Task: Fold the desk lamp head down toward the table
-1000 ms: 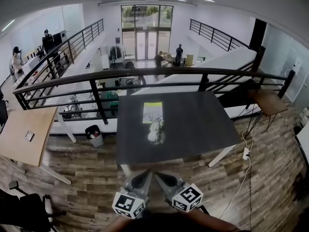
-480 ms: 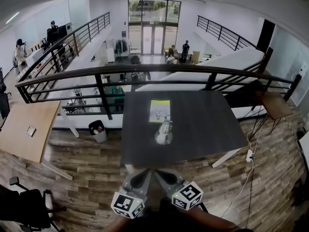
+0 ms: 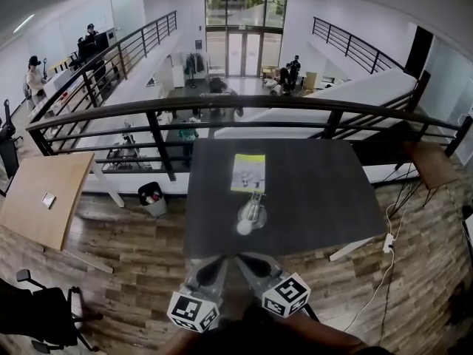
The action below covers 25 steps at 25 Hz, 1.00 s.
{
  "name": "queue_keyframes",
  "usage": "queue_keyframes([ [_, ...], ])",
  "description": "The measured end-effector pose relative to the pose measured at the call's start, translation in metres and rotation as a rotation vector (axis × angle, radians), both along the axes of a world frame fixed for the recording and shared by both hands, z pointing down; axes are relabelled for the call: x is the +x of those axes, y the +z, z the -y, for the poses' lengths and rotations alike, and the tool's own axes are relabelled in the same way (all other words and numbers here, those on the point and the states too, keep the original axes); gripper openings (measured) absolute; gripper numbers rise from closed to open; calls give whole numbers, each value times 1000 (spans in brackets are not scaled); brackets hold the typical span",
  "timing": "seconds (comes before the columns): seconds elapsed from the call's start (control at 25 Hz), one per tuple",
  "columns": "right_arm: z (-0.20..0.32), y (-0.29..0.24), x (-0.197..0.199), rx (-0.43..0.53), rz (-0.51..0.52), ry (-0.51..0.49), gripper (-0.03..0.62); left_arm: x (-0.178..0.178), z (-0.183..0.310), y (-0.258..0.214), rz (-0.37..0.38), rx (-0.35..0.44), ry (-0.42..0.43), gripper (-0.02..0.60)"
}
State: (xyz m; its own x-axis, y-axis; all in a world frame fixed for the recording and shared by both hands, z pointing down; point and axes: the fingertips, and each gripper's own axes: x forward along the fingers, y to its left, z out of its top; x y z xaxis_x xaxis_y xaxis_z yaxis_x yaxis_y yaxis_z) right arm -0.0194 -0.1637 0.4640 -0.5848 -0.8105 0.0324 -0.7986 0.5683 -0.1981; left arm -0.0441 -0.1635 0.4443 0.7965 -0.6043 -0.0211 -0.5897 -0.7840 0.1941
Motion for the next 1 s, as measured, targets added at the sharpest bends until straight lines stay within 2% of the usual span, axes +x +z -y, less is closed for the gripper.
queue_keyframes([
  [0.12, 25, 2, 18, 1, -4, -20, 13, 15, 25, 5, 2, 2, -26, 2],
  [0.48, 104, -6, 84, -6, -14, -99, 132, 70, 95, 0, 9, 19, -147, 2],
  [0.6, 128, -6, 89, -19, -24, -137, 163, 73, 116, -3, 23, 13, -206, 2],
  [0.76, 144, 14, 93, -98, -28, -191, 210, 74, 131, 1, 31, -14, -266, 2],
  [1.0, 155, 41, 90, -170, -60, -252, 222, 71, 145, 9, 25, -40, -306, 2],
])
